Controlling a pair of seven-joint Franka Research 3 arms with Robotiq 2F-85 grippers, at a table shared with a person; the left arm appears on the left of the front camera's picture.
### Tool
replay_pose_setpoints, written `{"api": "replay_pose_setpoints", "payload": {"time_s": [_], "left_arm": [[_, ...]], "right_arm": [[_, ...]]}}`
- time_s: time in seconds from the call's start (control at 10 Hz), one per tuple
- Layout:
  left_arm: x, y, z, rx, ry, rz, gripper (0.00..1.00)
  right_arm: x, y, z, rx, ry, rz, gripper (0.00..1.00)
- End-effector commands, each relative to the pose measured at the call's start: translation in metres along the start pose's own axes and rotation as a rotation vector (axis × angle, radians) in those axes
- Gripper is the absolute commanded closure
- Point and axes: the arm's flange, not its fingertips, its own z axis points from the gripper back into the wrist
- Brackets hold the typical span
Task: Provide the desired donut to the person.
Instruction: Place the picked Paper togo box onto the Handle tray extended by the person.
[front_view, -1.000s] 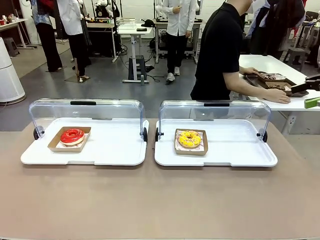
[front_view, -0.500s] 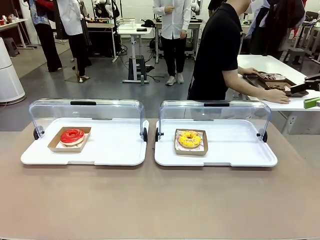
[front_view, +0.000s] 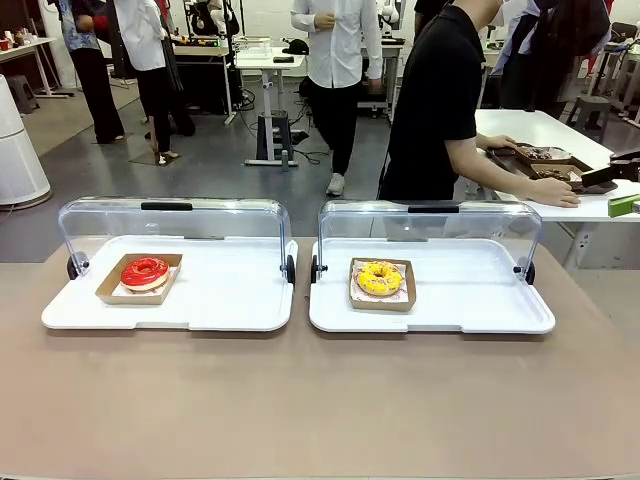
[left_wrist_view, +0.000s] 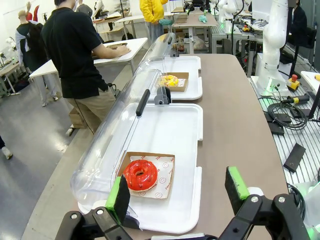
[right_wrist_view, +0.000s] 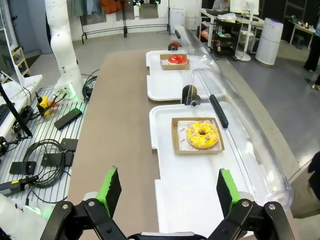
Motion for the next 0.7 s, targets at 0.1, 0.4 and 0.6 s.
{"api": "replay_pose_setpoints", "payload": {"time_s": [0.1,0.4,0.6], "left_arm": [[0.0023,-0.0006,0.0005,0.009,0.004,0.007,0.00],[0.0023,-0.0006,0.0005,0.009,0.004,0.007,0.00],[0.0023,-0.0006,0.0005,0.009,0.004,0.007,0.00]], "right_arm": [[-0.0011,0.0011,-0.0017,0.004,-0.010,0.000,0.00],[-0.0011,0.0011,-0.0017,0.004,-0.010,0.000,0.00],[-0.0011,0.0011,-0.0017,0.004,-0.010,0.000,0.00]]}}
